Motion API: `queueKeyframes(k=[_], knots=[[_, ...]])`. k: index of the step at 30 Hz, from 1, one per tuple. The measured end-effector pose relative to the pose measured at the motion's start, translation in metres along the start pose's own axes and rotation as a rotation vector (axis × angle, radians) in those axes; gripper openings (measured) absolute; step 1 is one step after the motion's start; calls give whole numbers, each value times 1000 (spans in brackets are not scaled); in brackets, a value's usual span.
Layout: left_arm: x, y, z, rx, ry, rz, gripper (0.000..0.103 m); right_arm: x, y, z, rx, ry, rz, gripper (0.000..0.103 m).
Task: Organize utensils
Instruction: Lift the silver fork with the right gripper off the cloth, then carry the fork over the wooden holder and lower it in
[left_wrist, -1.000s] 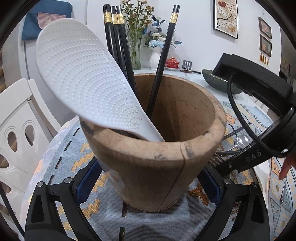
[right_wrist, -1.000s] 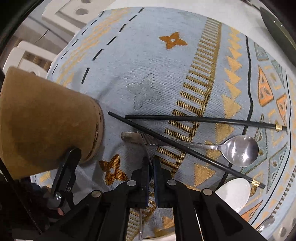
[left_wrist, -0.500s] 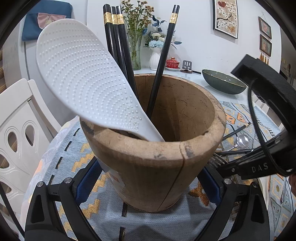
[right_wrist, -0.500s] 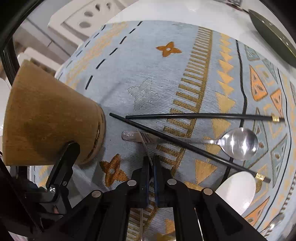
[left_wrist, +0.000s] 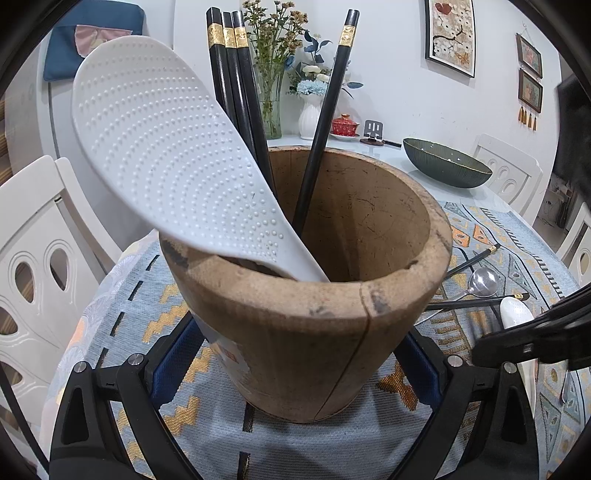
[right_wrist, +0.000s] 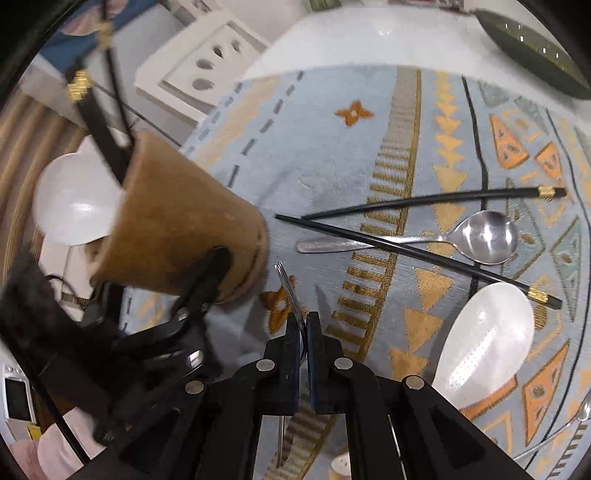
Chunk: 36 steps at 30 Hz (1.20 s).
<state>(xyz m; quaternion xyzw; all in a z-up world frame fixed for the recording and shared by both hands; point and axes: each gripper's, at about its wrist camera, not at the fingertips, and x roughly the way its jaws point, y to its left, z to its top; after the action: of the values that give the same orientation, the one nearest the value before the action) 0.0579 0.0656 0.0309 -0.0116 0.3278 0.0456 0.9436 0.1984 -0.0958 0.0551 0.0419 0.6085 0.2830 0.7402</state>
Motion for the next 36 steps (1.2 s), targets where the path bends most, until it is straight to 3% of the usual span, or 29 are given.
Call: queueKeyframes(k=[8,18,27,36], knots=[[0,0,0,0,0,0,99,-47,21,-19,-64,-109,16,3],[0,0,0,0,0,-1,99,-81,40,18,-129,-214,-30,3],[0,1,0,-2,1,-2,99,-141,63,52,-172,-378,-13,3],[0,1,0,-2,1,-3,99,-161,94,81,-239,-486,-1,3]])
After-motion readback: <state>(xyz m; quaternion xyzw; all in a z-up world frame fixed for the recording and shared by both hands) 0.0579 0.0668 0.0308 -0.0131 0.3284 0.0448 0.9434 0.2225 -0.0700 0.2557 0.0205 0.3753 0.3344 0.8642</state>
